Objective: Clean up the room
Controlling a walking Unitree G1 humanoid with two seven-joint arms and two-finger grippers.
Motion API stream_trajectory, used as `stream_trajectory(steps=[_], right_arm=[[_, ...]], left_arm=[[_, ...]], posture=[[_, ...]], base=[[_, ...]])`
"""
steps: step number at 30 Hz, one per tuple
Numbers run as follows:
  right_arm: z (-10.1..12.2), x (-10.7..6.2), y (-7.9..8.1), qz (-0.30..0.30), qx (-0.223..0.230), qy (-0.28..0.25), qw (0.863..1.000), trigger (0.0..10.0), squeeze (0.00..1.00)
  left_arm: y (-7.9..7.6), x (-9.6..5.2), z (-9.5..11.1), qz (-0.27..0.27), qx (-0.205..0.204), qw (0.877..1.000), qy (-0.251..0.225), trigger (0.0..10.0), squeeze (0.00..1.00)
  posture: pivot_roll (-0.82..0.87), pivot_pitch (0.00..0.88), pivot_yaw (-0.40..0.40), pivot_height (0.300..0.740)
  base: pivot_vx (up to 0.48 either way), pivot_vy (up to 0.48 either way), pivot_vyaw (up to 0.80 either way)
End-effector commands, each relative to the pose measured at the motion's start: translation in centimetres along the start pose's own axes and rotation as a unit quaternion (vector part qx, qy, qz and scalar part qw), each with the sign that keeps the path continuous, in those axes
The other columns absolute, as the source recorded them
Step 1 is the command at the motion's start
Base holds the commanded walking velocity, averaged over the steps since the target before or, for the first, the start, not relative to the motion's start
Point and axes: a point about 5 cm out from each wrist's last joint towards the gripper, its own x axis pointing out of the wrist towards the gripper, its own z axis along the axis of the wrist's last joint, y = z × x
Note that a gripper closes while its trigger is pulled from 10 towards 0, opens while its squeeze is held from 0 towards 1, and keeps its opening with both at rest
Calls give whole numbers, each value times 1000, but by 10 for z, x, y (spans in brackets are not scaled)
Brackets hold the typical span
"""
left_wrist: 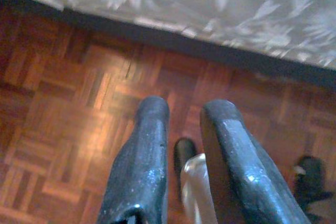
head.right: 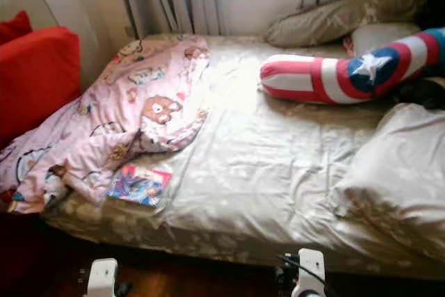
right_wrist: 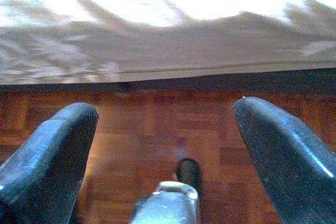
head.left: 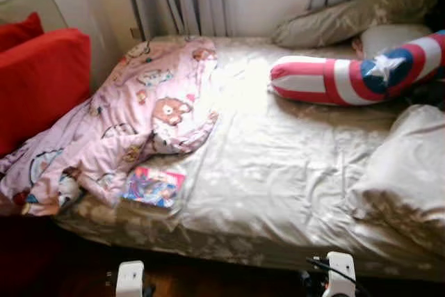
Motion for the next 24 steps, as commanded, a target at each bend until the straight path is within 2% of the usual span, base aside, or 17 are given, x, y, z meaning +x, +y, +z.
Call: stream_trajectory(steps=[1, 16, 20, 24], right_arm=[[2, 0, -4, -5, 1, -4, 1000, 10000, 0], [-1, -1, -4, -9, 2, 2, 1000, 10000, 0], [-1, -1, -4, -8, 1, 4, 1000, 10000, 0], [-1, -1, -4, -7, -1, 4, 1000, 10000, 0]], left_arm=[[-2, -2, -7, -5, 3, 1000, 10, 10000, 0], [-1, -3, -9, -9, 7, 1000, 14, 10000, 0], [0, -3, -10, -8, 7, 1000, 16, 10000, 0], [2, -4, -11, -6, 6, 1000, 20, 10000, 0]], posture=[[-21, 0, 50, 740], [-31, 0, 55, 740], [-33, 0, 56, 740], [-33, 0, 56, 740]], base=[[0, -424, 0], [0, -424, 0], [0, -404, -778], [0, 0, -775]])
